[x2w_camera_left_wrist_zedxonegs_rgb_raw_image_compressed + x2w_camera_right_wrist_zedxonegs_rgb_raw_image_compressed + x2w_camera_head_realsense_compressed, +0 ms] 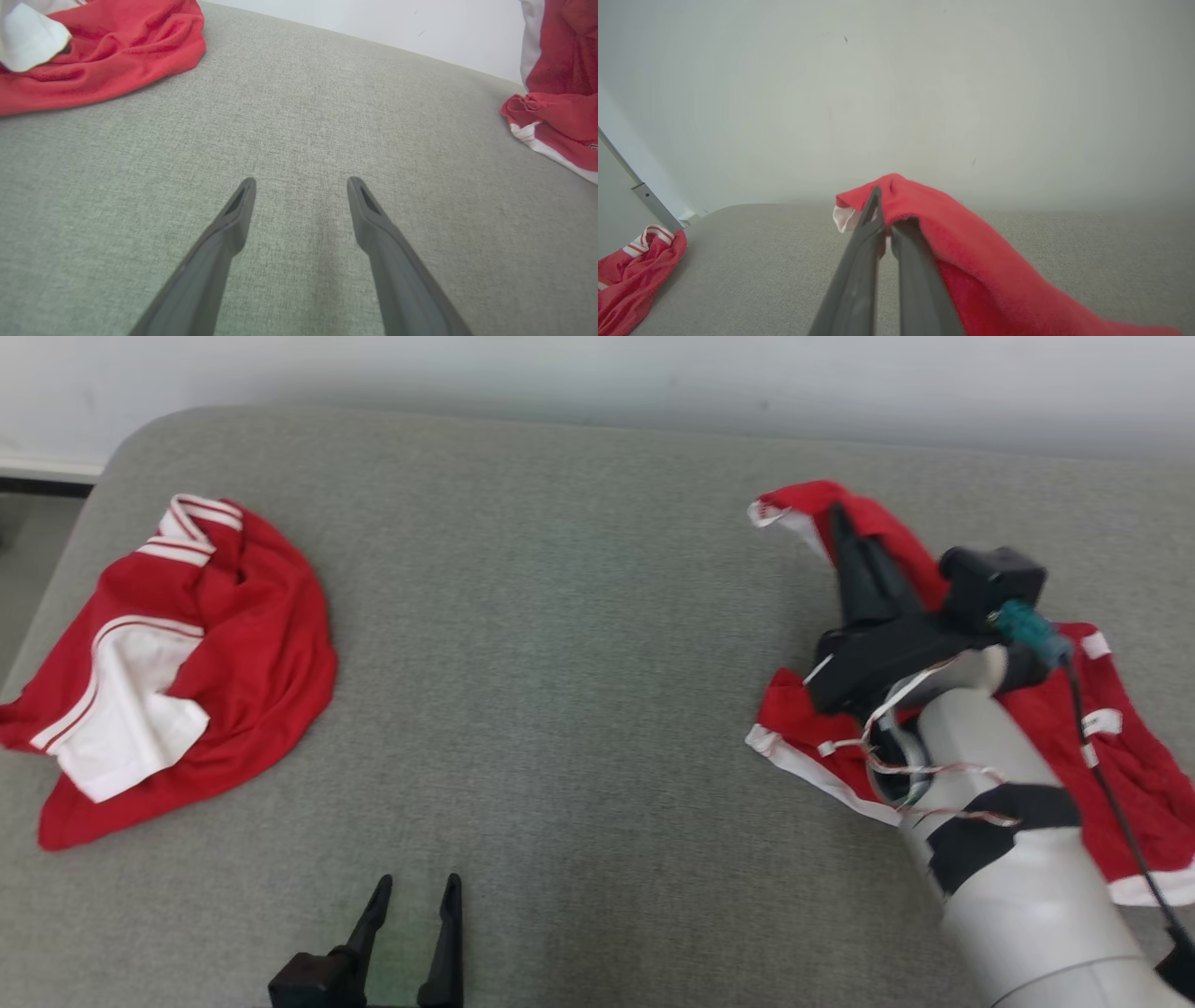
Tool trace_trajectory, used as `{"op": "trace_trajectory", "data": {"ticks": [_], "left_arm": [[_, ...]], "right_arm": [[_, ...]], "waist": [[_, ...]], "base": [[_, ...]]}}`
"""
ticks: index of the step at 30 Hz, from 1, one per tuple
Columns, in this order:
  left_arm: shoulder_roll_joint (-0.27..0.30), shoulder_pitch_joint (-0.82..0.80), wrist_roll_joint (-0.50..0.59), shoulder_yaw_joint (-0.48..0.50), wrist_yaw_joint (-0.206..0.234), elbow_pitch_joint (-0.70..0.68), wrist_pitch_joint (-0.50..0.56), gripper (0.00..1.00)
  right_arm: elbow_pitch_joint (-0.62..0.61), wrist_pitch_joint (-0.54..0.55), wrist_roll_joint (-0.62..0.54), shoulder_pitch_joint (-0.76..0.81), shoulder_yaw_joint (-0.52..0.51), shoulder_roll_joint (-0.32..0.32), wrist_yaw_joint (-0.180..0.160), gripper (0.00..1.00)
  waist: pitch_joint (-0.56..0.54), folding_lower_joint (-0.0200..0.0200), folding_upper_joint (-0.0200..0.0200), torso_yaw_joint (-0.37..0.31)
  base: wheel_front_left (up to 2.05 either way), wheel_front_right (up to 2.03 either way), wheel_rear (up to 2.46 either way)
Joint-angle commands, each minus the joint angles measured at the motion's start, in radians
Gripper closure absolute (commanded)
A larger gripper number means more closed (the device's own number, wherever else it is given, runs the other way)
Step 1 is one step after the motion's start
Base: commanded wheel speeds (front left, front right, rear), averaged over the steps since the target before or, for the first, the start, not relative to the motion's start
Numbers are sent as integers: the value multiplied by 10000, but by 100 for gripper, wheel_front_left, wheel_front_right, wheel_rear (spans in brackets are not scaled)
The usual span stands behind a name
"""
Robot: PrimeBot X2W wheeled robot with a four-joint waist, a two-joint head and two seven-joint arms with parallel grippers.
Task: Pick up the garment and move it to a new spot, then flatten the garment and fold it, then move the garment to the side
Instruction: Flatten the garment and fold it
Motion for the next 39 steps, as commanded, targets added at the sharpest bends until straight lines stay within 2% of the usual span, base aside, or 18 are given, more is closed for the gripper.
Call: {"op": "trace_trajectory", "data": {"ticks": [1,2,3,4,5,8,11,18,22,29,39], "left_arm": [[-10,-109,-35,-100,-7,21,-33,0],[-10,-126,-8,-235,-31,46,-34,0],[-12,-141,2,-325,-41,60,-33,0],[-5,-142,-7,-375,-31,70,-34,0],[-4,-137,-14,-421,-15,79,-33,0],[-7,-33,-65,-419,58,75,-33,0],[-9,181,-41,-208,56,69,-33,0],[-10,327,111,54,-67,8,-33,0],[-7,159,194,76,-127,-85,-34,0],[-6,-32,267,-54,-256,-159,-34,0],[-1,-673,345,-365,-385,97,-34,0]], "right_arm": [[316,-2,-245,-240,-197,-109,-22,100],[639,-1,-477,-430,-368,-208,-22,100],[1047,-1,-594,-603,-679,-261,-22,94],[1542,-1,-745,-755,-988,-308,-22,9],[1812,-2,-954,-936,-1187,-339,-22,0],[2142,-2,-1377,-1216,-1693,-323,-22,0],[1943,-2,-1661,-892,-1604,-158,-22,0],[104,0,-1594,893,-486,-50,-22,0],[-1248,0,-1373,2237,-508,-189,-22,0],[-2845,0,-1367,4530,-1462,-106,-22,0],[-3359,-2,-1563,5874,-2191,300,-22,0]], "waist": [[192,-1,-1,534],[221,-1,-1,655],[231,-1,-1,760],[232,-1,-1,826],[233,-1,-1,872],[149,-1,-1,874],[-17,-1,-1,629],[-454,-1,-1,-372],[-631,-1,-1,-960],[-823,-1,-1,-1969],[-594,-1,-1,-3190]], "base": [[0,0,0],[0,0,0],[0,0,0],[0,0,0],[0,0,0],[0,0,0],[0,0,0],[0,0,0],[0,0,0],[0,0,0],[0,0,0]]}}
